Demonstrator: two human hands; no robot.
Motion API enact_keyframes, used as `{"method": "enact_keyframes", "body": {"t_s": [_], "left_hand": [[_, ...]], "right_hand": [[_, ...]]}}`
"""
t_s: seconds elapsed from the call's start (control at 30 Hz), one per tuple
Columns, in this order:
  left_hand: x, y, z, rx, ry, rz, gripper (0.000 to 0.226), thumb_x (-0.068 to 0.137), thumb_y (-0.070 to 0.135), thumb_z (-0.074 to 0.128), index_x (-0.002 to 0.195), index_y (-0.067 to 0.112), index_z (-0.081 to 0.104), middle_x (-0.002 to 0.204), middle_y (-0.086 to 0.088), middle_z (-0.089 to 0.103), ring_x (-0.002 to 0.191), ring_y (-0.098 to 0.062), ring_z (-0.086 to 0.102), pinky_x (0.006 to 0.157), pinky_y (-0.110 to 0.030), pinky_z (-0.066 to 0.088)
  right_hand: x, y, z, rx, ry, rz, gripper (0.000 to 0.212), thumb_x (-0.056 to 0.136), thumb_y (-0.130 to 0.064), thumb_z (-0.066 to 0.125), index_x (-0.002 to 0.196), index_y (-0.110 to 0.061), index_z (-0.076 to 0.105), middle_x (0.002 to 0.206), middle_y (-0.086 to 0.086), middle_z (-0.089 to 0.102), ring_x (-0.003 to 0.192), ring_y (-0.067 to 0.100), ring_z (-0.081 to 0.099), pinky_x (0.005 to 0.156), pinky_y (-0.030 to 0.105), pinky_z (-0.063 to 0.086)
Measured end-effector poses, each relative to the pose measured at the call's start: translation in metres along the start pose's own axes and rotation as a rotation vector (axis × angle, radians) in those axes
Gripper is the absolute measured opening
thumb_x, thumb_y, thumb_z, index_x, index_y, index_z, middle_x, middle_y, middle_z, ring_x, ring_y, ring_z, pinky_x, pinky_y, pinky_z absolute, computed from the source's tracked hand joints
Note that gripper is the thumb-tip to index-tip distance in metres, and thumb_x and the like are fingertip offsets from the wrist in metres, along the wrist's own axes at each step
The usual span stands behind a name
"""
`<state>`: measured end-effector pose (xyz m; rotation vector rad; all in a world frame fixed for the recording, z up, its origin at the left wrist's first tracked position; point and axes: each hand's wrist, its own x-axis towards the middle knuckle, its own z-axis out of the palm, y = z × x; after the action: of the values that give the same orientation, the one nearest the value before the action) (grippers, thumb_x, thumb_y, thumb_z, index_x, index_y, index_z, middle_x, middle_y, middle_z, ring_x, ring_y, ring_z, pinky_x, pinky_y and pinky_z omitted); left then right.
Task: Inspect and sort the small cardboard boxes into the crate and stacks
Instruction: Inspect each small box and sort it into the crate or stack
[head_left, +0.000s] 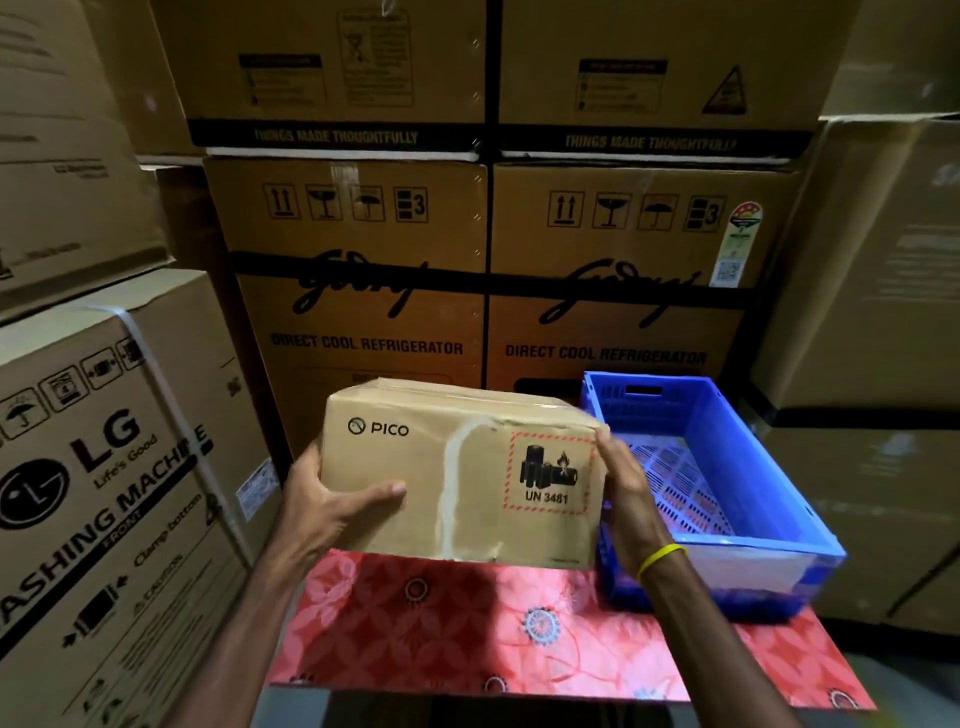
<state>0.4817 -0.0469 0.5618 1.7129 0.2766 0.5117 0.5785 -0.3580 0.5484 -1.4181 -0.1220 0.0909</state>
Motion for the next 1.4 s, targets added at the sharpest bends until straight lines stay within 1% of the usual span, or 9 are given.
{"method": "enact_keyframes", "body": {"t_s": [0.17,0.33,0.43,0.53,0.67,0.93,1.1,1.3,1.4], "left_hand": [[-0.012,-0.041,-0.018,0.134,-0.026,-0.082,0.123,0.023,0.052,0.098,0.133,0.016,0.058,0.121,-0.005,0.068,0.108,-0.023,0.069,0.074,-0.030,0.062],[-0.034,-0.095,-0.020,-0.143,0.067,-0.339,0.108,0.033,0.077,0.094,0.120,0.018,0.069,0.120,-0.006,0.074,0.112,-0.029,0.069,0.098,-0.049,0.056],[-0.042,-0.121,-0.021,-0.312,0.121,-0.497,0.059,0.093,0.034,0.076,0.143,0.007,0.057,0.143,-0.010,0.058,0.140,-0.035,0.049,0.113,-0.040,0.036],[-0.041,-0.159,-0.028,-0.320,0.069,-0.587,0.067,0.086,0.020,0.078,0.148,0.012,0.052,0.148,-0.005,0.053,0.146,-0.036,0.043,0.122,-0.050,0.032],[-0.019,-0.173,-0.043,-0.375,0.078,-0.672,0.053,0.104,0.010,0.061,0.154,0.017,0.045,0.148,-0.013,0.048,0.143,-0.042,0.043,0.115,-0.054,0.035],[0.080,-0.172,-0.032,-0.233,0.080,-0.530,0.022,0.100,0.008,0.063,0.105,0.029,0.067,0.083,0.019,0.079,0.097,-0.019,0.066,0.075,-0.031,0.049],[0.172,-0.184,-0.011,-0.254,0.112,-0.471,0.035,0.102,0.010,0.061,0.135,0.022,0.062,0.111,0.003,0.073,0.096,-0.013,0.067,0.074,-0.029,0.052],[0.253,-0.224,0.007,-0.247,0.165,-0.494,0.045,0.103,0.016,0.062,0.147,0.012,0.056,0.136,-0.009,0.067,0.120,-0.026,0.065,0.073,-0.032,0.052],[0.275,-0.241,0.018,-0.259,0.195,-0.494,0.049,0.103,0.016,0.062,0.151,0.011,0.051,0.140,-0.009,0.061,0.103,-0.013,0.064,0.068,-0.031,0.051]], "right_hand": [[-0.002,0.045,0.015,0.103,0.108,0.130,0.037,0.094,-0.054,0.061,0.116,-0.024,0.063,0.098,-0.002,0.072,0.083,0.013,0.062,0.064,0.029,0.046],[-0.014,0.114,0.022,0.246,0.083,0.201,0.071,0.068,-0.027,0.067,0.138,-0.016,0.065,0.137,0.013,0.071,0.130,0.039,0.062,0.113,0.060,0.042],[-0.016,0.149,0.025,0.238,0.080,0.261,0.081,0.058,-0.020,0.064,0.138,-0.010,0.066,0.137,0.018,0.069,0.134,0.047,0.058,0.116,0.064,0.038],[-0.005,0.179,0.025,0.213,0.104,0.317,0.086,0.031,-0.020,0.075,0.117,-0.015,0.080,0.141,0.028,0.063,0.121,0.044,0.065,0.100,0.049,0.048],[0.019,0.186,0.035,0.201,0.046,0.352,0.103,0.021,-0.004,0.057,0.123,-0.009,0.064,0.139,0.030,0.055,0.066,0.011,0.072,0.055,0.021,0.048],[0.098,0.165,0.086,0.164,0.143,0.317,0.066,0.064,-0.008,0.053,0.129,-0.014,0.062,0.119,0.020,0.073,0.092,0.026,0.065,0.062,0.029,0.054],[0.201,0.173,0.106,0.120,0.058,0.285,0.044,0.088,-0.008,0.072,0.129,-0.018,0.058,0.136,0.018,0.068,0.117,0.032,0.067,0.105,0.049,0.053],[0.299,0.200,0.122,0.066,0.029,0.289,0.046,0.098,0.006,0.061,0.140,-0.010,0.049,0.133,0.016,0.066,0.108,0.025,0.066,0.097,0.034,0.055],[0.325,0.219,0.123,0.042,0.020,0.305,0.053,0.099,0.005,0.061,0.148,-0.007,0.044,0.138,0.017,0.065,0.117,0.029,0.065,0.108,0.045,0.051]]}}
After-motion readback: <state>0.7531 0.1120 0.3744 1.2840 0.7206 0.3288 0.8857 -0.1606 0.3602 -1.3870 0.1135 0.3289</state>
